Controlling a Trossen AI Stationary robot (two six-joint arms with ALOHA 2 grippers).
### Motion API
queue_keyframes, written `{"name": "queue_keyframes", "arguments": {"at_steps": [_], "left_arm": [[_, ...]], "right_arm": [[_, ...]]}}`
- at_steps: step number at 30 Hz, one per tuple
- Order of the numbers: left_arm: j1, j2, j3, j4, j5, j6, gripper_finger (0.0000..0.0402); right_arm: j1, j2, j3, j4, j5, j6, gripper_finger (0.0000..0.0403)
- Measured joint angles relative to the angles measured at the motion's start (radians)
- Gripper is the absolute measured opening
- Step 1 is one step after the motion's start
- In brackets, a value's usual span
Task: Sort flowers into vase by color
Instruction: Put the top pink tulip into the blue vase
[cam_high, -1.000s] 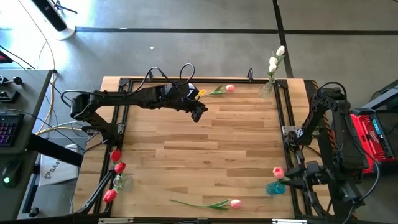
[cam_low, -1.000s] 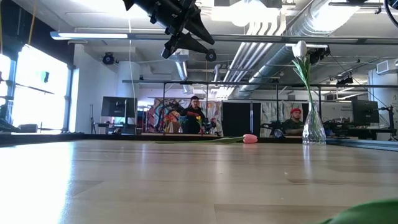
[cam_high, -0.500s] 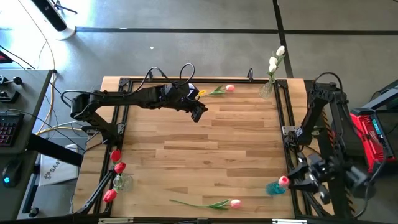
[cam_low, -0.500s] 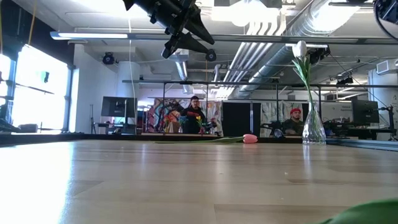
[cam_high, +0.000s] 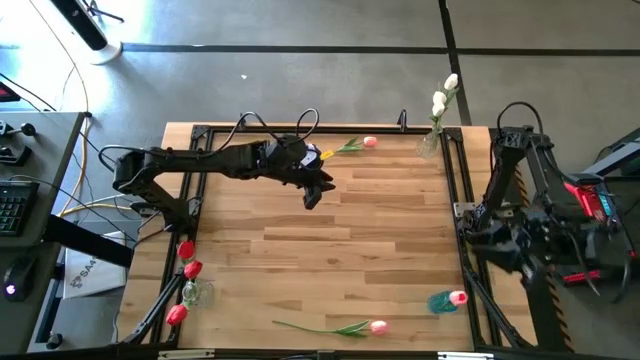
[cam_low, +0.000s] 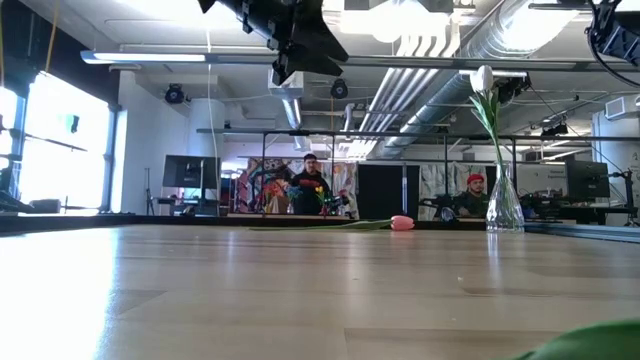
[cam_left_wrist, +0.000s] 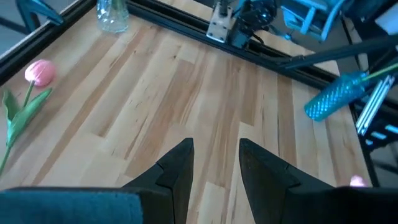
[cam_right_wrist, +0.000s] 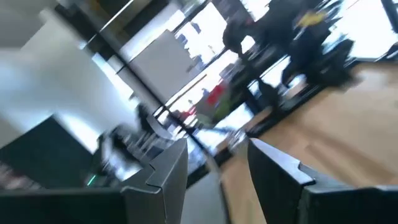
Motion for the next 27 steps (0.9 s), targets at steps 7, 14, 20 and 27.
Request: {"name": "queue_keyframes", "arguments": {"at_steps": [7, 14, 20, 27], "left_arm": [[0.043, 0.000, 0.000, 0.000, 0.073, -0.073, 0.0117], [0.114, 0.000, 0.000, 0.000, 0.111, -0.027, 0.0117], [0.159, 0.000, 0.000, 0.019, 0.107, -0.067, 0.0117], [0.165, 0.000, 0.000, 0.095, 0.107, -0.050, 0.0117]], "right_arm": [[-0.156, -0.016, 0.000, 0.052, 0.016, -0.021, 0.0156], [-0.331, -0.015, 0.000, 0.023, 0.017, -0.016, 0.0156], [-0.438, -0.014, 0.000, -0.052, -0.006, -0.238, 0.0156], [-0.552, -0.016, 0.000, -0.054, -0.094, -0.243, 0.0156]]}}
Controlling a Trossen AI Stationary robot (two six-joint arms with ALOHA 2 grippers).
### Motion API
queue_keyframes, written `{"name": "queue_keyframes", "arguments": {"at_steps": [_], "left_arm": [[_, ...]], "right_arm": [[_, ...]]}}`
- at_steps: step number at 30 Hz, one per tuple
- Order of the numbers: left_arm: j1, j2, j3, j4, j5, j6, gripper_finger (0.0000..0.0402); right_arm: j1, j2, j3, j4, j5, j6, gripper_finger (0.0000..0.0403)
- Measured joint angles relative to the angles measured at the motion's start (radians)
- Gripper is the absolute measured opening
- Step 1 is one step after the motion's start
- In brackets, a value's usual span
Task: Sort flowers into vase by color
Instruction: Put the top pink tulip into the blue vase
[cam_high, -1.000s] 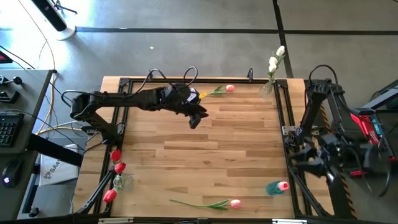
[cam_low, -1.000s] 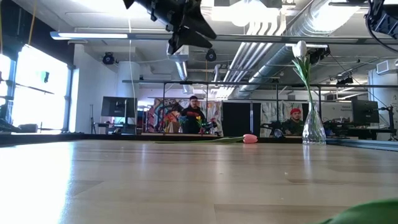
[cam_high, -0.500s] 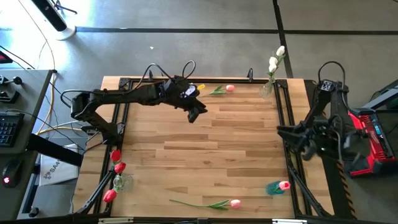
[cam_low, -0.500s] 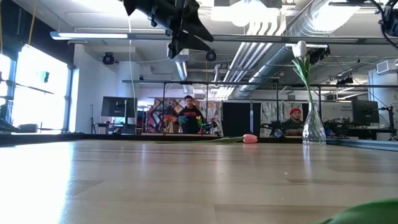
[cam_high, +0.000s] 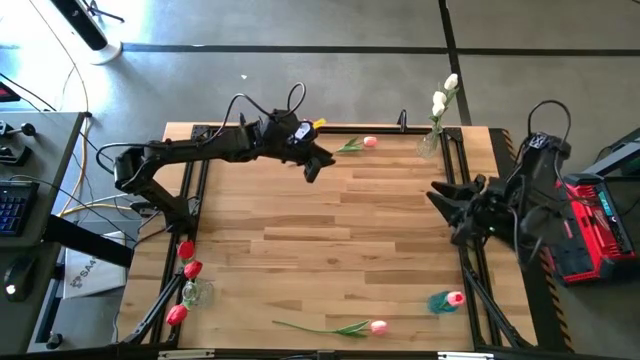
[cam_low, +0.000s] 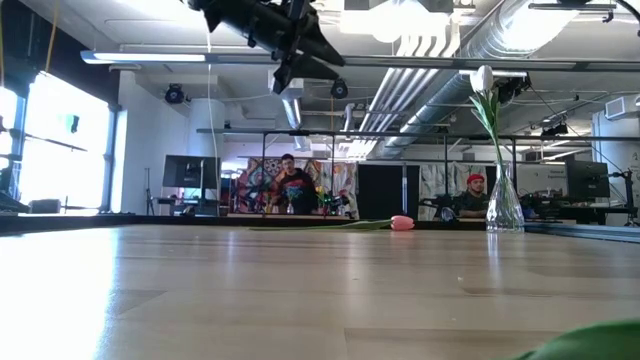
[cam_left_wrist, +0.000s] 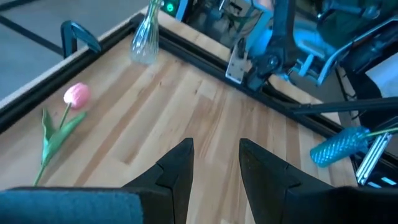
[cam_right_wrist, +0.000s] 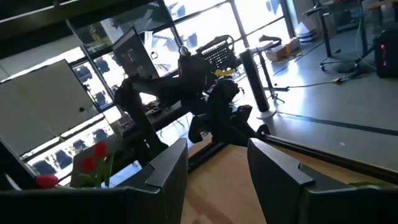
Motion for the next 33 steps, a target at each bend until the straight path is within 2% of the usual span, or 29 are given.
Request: {"name": "queue_keyframes", "arguments": {"at_steps": [2, 6, 8, 13, 18, 24, 28, 33], "left_arm": [[0.000, 0.000, 0.000, 0.017, -0.004, 0.001, 0.0117], [0.001, 0.000, 0.000, 0.031, -0.110, -0.007, 0.0117], [0.023, 0.000, 0.000, 0.030, -0.123, -0.006, 0.0117], [0.089, 0.000, 0.000, 0.024, -0.116, 0.021, 0.0117], [0.140, 0.000, 0.000, 0.024, -0.092, 0.060, 0.0120], [0.195, 0.000, 0.000, 0.024, -0.088, 0.083, 0.0148], [0.233, 0.000, 0.000, 0.024, -0.042, 0.098, 0.0171], [0.266, 0.009, 0.001, 0.026, 0.009, 0.100, 0.0181]], "right_arm": [[-0.042, -0.009, 0.000, 0.000, -0.052, -0.007, 0.0156], [-0.143, -0.040, 0.000, 0.001, -0.169, 0.042, 0.0156], [-0.195, -0.053, 0.000, 0.001, -0.218, 0.049, 0.0156], [-0.324, -0.080, 0.000, 0.001, -0.319, 0.049, 0.0156], [-0.474, -0.091, 0.000, 0.001, -0.491, 0.069, 0.0156], [-0.632, -0.091, -0.001, 0.001, -0.647, 0.073, 0.0156], [-0.726, -0.091, -0.001, 0.001, -0.739, 0.078, 0.0156], [-0.851, -0.074, -0.001, 0.001, -0.907, 0.124, 0.0166]]}}
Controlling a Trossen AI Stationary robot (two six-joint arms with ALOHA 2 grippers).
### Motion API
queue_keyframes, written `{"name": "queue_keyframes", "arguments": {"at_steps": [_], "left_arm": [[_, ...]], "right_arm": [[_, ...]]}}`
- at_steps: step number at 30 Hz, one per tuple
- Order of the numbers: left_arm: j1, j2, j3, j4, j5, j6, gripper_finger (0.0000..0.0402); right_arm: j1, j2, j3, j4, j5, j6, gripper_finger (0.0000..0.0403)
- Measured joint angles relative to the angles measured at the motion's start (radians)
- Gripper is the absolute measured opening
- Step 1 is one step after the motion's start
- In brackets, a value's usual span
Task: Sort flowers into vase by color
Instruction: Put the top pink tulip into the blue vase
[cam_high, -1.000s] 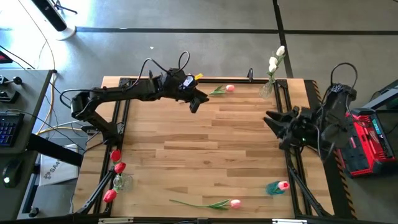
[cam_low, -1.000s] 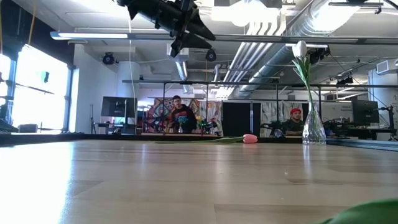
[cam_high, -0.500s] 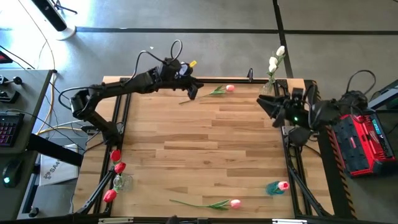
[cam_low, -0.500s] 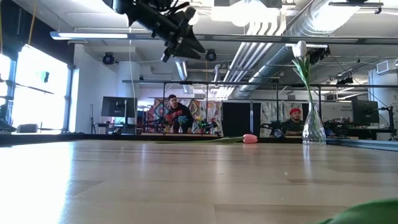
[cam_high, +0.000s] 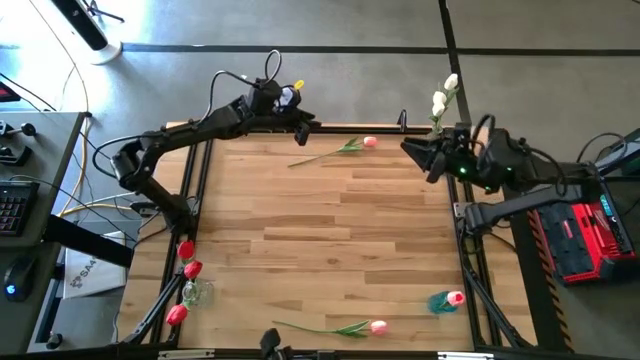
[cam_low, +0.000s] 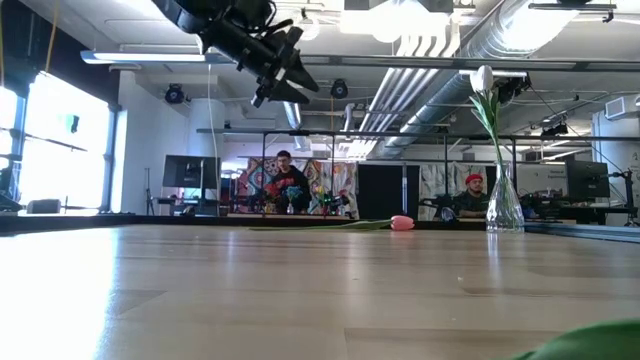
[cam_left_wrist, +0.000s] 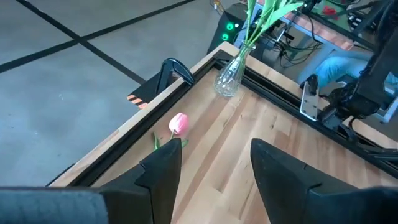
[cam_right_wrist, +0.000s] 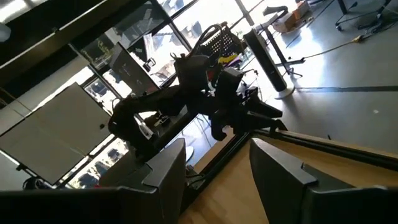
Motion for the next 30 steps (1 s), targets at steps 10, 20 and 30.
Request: {"name": "queue_keyframes", "arguments": {"at_steps": [10, 20, 30], "left_arm": [[-0.022, 0.134, 0.001, -0.003, 0.059, 0.026, 0.0182], [-0.023, 0.264, 0.109, -0.042, 0.060, 0.109, 0.0182], [-0.016, 0.464, 0.296, -0.167, 0.056, 0.248, 0.0182]], "right_arm": [[-0.159, 0.071, 0.000, 0.000, -0.197, 0.051, 0.0192], [-0.187, 0.118, 0.000, -0.001, -0.277, 0.097, 0.0193], [-0.187, 0.135, 0.000, -0.001, -0.277, 0.132, 0.0193]]}}
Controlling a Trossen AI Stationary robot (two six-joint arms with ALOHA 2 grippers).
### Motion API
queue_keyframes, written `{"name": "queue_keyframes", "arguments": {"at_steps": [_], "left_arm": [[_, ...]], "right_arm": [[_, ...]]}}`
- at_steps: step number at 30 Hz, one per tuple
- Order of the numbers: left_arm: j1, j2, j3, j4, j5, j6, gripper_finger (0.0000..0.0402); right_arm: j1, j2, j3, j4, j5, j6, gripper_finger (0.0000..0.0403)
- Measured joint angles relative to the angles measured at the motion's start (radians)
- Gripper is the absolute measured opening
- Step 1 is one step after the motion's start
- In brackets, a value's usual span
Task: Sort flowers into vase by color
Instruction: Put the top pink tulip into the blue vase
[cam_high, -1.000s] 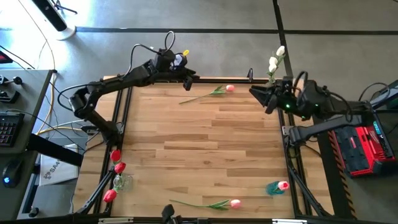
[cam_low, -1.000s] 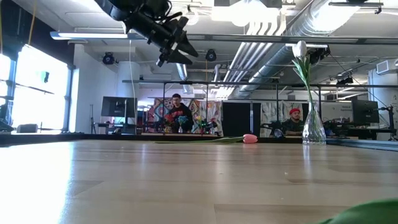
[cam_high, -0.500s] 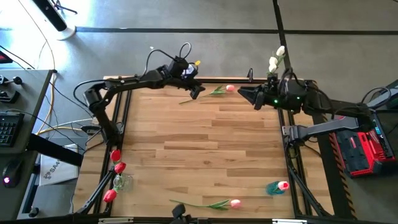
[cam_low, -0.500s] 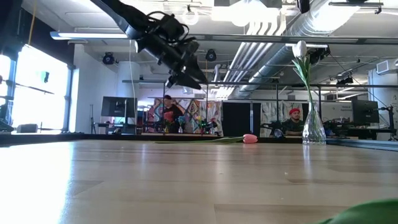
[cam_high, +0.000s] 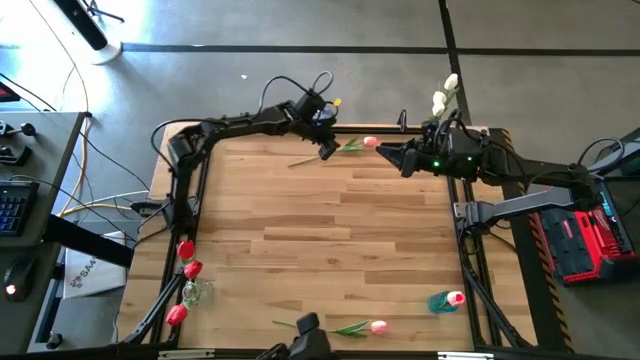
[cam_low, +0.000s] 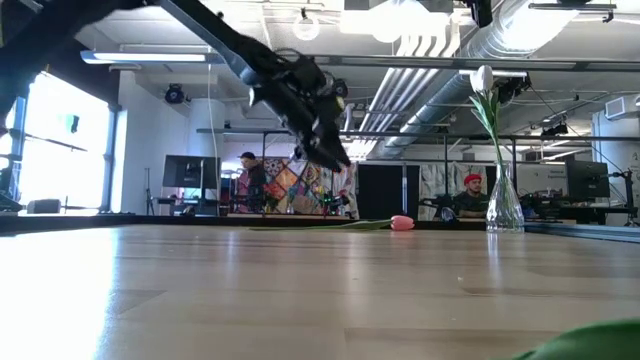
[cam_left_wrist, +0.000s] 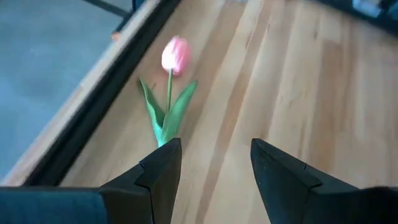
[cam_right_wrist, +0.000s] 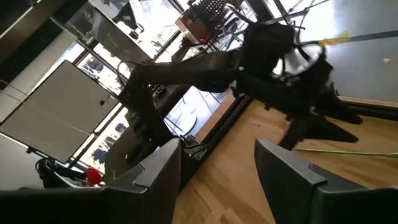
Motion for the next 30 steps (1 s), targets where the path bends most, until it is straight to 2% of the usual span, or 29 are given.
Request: {"name": "queue_keyframes", "arguments": {"at_steps": [10, 13, 18, 23, 30], "left_arm": [[0.030, 0.154, 0.012, -0.013, -0.060, 0.170, 0.0182], [0.036, 0.173, 0.011, -0.024, -0.024, 0.219, 0.0182], [0.040, 0.168, 0.014, -0.019, -0.005, 0.202, 0.0182], [0.046, 0.168, 0.013, -0.113, -0.032, 0.127, 0.0181], [0.047, 0.169, 0.013, -0.246, -0.087, 0.187, 0.0181]], "right_arm": [[0.000, 0.000, 0.000, 0.000, 0.008, 0.025, 0.0193], [0.000, 0.000, 0.000, 0.000, 0.018, 0.025, 0.0193], [0.000, 0.000, 0.000, 0.000, 0.052, 0.043, 0.0193], [0.000, 0.000, 0.000, 0.000, 0.055, 0.071, 0.0193], [0.000, 0.000, 0.000, 0.000, 0.055, 0.079, 0.0193]]}}
